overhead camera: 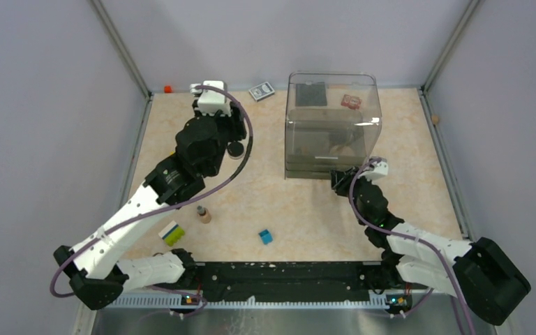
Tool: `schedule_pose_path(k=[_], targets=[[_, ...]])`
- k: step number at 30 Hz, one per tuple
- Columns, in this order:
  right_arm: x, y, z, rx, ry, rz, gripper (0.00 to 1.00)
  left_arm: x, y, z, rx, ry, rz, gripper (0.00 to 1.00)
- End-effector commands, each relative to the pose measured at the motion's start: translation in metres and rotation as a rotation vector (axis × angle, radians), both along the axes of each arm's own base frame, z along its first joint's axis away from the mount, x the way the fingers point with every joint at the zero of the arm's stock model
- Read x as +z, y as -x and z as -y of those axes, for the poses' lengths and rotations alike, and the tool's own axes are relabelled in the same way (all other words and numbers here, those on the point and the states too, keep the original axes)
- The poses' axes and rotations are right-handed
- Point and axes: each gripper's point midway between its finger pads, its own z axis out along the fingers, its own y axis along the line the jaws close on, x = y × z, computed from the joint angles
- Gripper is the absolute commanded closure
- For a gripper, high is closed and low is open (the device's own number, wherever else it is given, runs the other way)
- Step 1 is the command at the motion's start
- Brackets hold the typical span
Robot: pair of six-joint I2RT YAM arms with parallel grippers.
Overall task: Organize the makeup
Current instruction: Open the storage box at the center of the board.
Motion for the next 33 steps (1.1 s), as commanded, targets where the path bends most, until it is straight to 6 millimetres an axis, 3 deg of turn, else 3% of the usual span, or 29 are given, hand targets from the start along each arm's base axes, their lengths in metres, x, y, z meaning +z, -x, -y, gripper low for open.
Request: schedule_pose_path(k=[1,9,26,33], targets=[[0.027,-0.005,0.003,-0.033,-0.151,0.118,0.71,0.001,0.007,-0.033,0.116,0.017,0.059,0.40],[0.034,0.002,-0.001,-0.019,-0.374,0.127,0.74,-0.016,0.014,-0.051,0.163,-0.027,0.045,0.39],[0.033,0.007,-0.010,-0.029,-0.766,0.009,0.83,-0.021,0.015,-0.055,0.172,-0.046,0.052,0.39],[0.033,0.003,-0.014,-0.029,-0.845,-0.007,0.94,-0.025,0.010,-0.054,0.172,-0.100,0.066,0.38]])
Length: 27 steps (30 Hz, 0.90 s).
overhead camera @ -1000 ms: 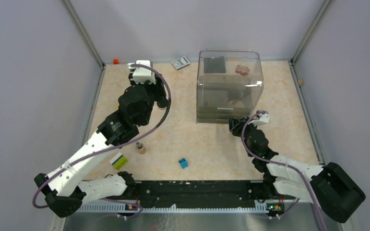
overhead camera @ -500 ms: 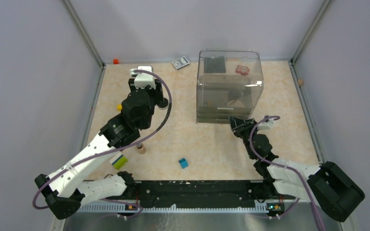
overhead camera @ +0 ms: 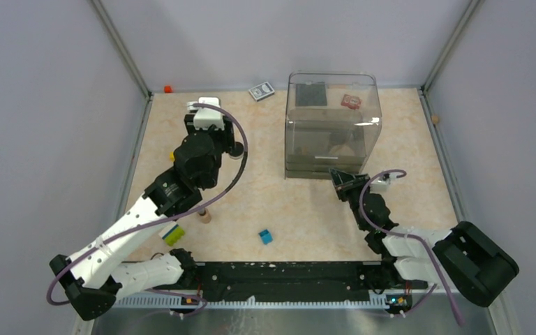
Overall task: Organize the makeup
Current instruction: Open the storage box at the center of the board.
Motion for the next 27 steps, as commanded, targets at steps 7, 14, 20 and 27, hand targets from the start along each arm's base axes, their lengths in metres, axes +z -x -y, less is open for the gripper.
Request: schedule_pose_path(k=[7,14,20,27], targets=[[0.018,-0.007,0.000,-0.020,-0.130,0.044,1.00,0.001,-0.003,-0.011,0.054,-0.034,0.056,0.36],[0.015,-0.013,0.002,-0.049,-0.121,0.027,1.00,-0.006,-0.003,-0.019,0.080,-0.043,0.062,0.29],[0.017,-0.018,0.006,-0.071,-0.131,0.029,1.00,-0.008,-0.003,-0.025,0.093,-0.044,0.062,0.28],[0.021,-0.023,0.009,-0.085,-0.144,0.047,1.00,-0.008,-0.002,-0.028,0.100,-0.045,0.064,0.27]])
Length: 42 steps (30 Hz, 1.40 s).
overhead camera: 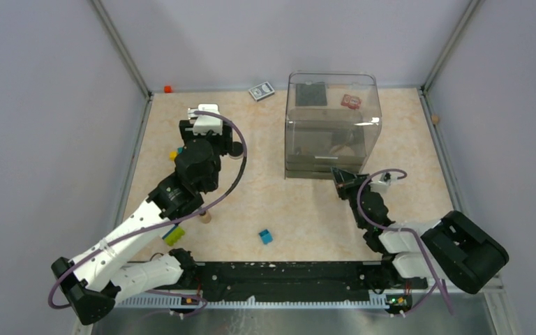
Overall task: Organize the makeup
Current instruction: Open the storage box at the center of the board.
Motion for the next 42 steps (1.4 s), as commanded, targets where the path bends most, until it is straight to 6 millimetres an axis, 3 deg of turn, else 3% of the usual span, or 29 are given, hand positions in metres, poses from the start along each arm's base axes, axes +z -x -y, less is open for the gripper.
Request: schedule_pose_path(k=[1,13,29,42], targets=[[0.030,-0.013,0.003,-0.039,-0.073,0.079,1.00,0.012,0.001,-0.007,0.019,0.028,0.045,0.27],[0.041,-0.022,-0.003,-0.026,-0.096,0.130,1.00,0.010,0.000,-0.010,0.023,0.024,0.041,0.27],[0.045,-0.026,0.005,-0.064,-0.063,0.145,1.00,0.008,-0.002,-0.011,0.016,0.035,0.034,0.27],[0.066,-0.021,0.011,-0.079,-0.054,0.241,1.00,0.007,-0.004,-0.012,0.015,0.041,0.030,0.27]])
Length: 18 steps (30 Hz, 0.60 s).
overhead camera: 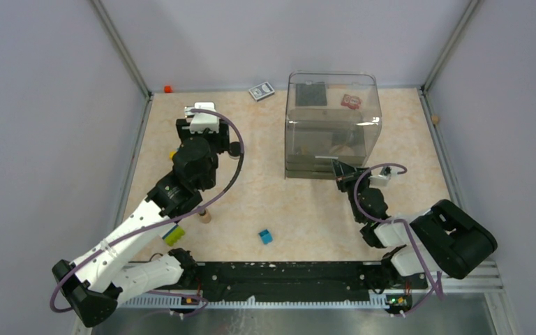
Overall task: Organize the makeup
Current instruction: Open the storage box at the center of the board.
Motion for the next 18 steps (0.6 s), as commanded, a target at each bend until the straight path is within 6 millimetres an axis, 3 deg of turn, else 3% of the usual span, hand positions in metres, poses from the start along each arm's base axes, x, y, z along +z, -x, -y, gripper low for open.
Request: schedule_pose_path(k=[1,18], targets=[[0.049,-0.002,0.010,-0.044,-0.067,0.160,1.00,0.008,0.002,-0.002,-0.004,0.038,0.031,0.27],[0.078,0.010,0.012,-0.028,-0.081,0.288,1.00,0.007,0.001,-0.002,-0.006,0.037,0.027,0.27]])
